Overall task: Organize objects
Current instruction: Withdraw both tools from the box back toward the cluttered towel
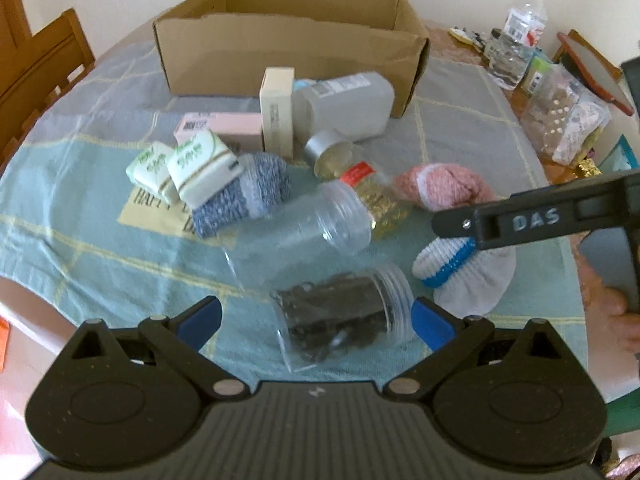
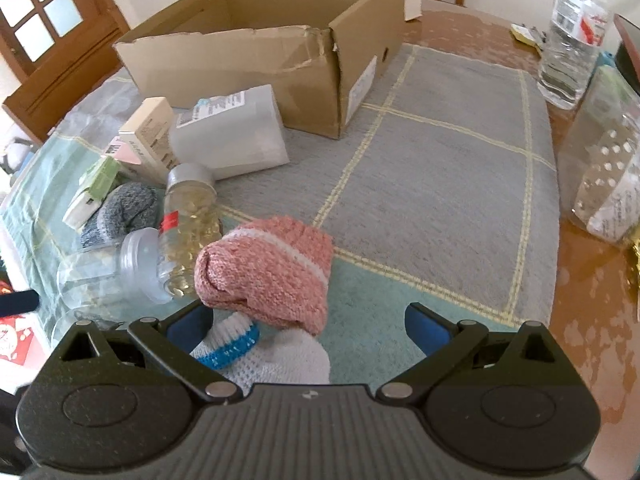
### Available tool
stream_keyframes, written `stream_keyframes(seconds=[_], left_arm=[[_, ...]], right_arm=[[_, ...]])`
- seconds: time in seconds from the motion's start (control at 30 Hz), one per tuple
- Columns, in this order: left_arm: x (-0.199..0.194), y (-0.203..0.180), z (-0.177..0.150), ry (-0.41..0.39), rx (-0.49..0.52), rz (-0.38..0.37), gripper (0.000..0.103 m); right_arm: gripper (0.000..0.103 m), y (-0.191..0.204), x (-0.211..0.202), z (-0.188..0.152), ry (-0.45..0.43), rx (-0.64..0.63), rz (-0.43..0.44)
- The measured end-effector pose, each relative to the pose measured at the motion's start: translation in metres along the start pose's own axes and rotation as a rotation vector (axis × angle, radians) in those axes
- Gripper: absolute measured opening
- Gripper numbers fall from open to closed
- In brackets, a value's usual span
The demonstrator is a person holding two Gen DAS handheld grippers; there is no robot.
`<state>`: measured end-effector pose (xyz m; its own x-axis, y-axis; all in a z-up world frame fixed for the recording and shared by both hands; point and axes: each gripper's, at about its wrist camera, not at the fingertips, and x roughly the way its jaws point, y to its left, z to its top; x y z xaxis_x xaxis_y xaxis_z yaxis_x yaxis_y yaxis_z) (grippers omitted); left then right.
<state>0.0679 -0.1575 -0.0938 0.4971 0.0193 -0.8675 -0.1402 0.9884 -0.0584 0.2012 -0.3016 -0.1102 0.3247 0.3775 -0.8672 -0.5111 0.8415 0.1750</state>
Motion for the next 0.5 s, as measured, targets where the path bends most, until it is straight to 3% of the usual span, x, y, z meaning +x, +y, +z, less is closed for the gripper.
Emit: stream_keyframes(seconds=[0.27, 0.5], left_arm=[[0.013, -0.001, -0.004, 0.010, -0.092, -0.021, 0.101], [0.023, -0.005, 0.001, 0.028, -0.138, -0.021, 0.101]], right_arm=[[0.103, -0.004, -0.016, -0.001, -0.031, -0.091, 0.067], [0.103, -0.017, -0.030, -0.009, -0.051, -0.148, 0.045]])
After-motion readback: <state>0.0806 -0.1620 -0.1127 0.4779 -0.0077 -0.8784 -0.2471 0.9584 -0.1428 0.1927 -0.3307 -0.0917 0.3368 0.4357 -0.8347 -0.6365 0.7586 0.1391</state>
